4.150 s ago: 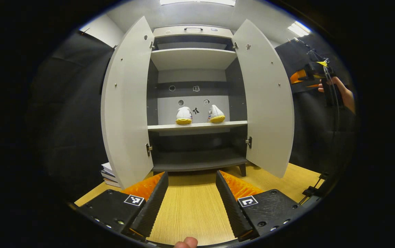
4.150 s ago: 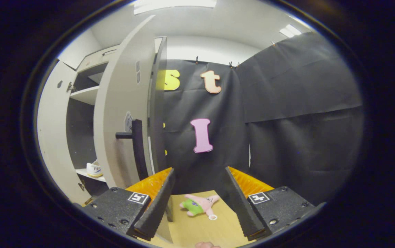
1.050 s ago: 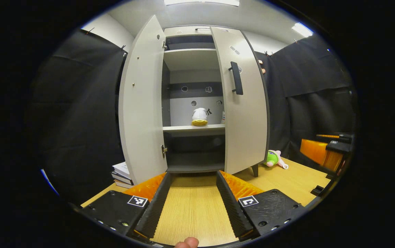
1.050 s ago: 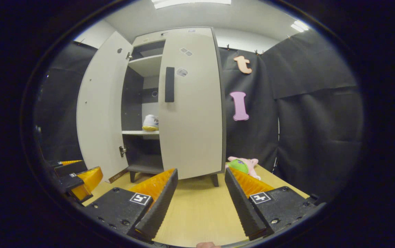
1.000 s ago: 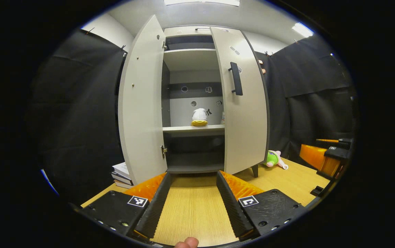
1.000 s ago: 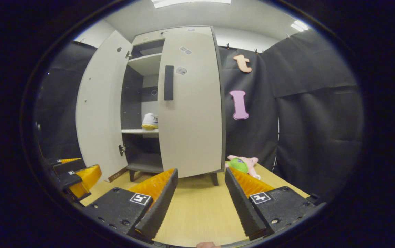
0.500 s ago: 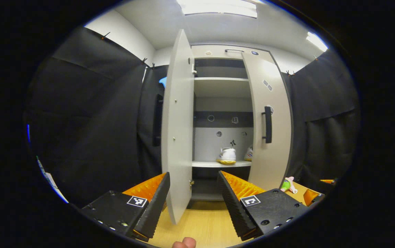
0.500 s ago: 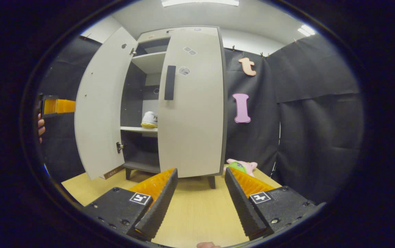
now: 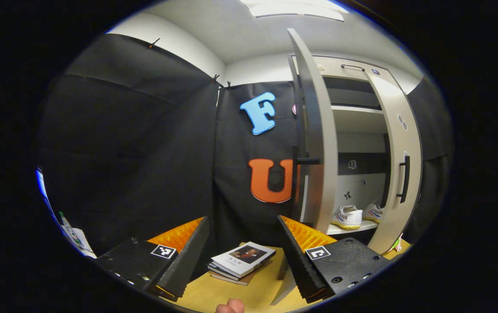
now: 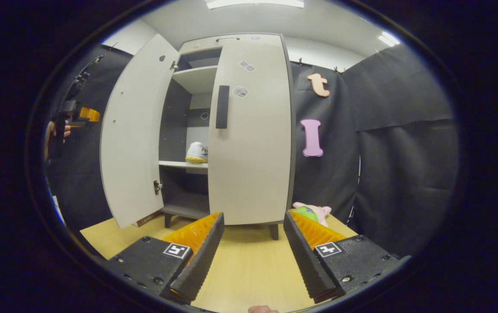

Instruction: Grab one shoe with the right hand and put it into the shoe cabinet, grab the other shoe with the left hand and put it into the shoe cabinet; then close the right door with the right hand and the left door with the left hand.

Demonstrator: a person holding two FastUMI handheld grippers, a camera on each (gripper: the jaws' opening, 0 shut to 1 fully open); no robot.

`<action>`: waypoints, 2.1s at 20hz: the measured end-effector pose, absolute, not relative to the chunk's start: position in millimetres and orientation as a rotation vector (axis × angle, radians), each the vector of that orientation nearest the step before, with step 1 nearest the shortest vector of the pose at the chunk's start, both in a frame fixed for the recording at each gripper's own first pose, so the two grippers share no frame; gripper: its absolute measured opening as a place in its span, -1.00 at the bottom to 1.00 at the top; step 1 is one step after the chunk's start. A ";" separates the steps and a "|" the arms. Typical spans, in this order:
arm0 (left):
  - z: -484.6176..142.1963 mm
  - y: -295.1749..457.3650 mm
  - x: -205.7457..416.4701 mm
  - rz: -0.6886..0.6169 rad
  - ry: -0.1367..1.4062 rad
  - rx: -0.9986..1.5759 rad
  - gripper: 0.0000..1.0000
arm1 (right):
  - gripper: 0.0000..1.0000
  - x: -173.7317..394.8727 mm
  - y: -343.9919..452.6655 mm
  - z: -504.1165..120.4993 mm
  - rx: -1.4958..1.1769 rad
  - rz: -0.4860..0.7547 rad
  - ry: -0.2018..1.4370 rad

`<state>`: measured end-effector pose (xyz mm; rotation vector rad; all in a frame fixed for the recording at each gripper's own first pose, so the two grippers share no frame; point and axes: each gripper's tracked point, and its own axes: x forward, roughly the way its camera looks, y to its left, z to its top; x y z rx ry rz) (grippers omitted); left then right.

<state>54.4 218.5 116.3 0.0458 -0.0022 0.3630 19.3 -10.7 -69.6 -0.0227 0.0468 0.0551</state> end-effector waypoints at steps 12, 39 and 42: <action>137.6 233.8 99.5 0.338 -0.007 0.118 0.81 | 0.80 27.3 -20.9 -72.3 -0.010 0.016 0.057; 123.4 82.3 139.4 0.064 0.029 -0.003 0.82 | 0.70 27.4 -51.9 -61.9 -0.025 -0.033 0.034; 118.7 52.6 165.6 0.017 0.022 -0.008 0.84 | 0.70 24.3 -58.9 -65.2 -0.028 -0.049 0.038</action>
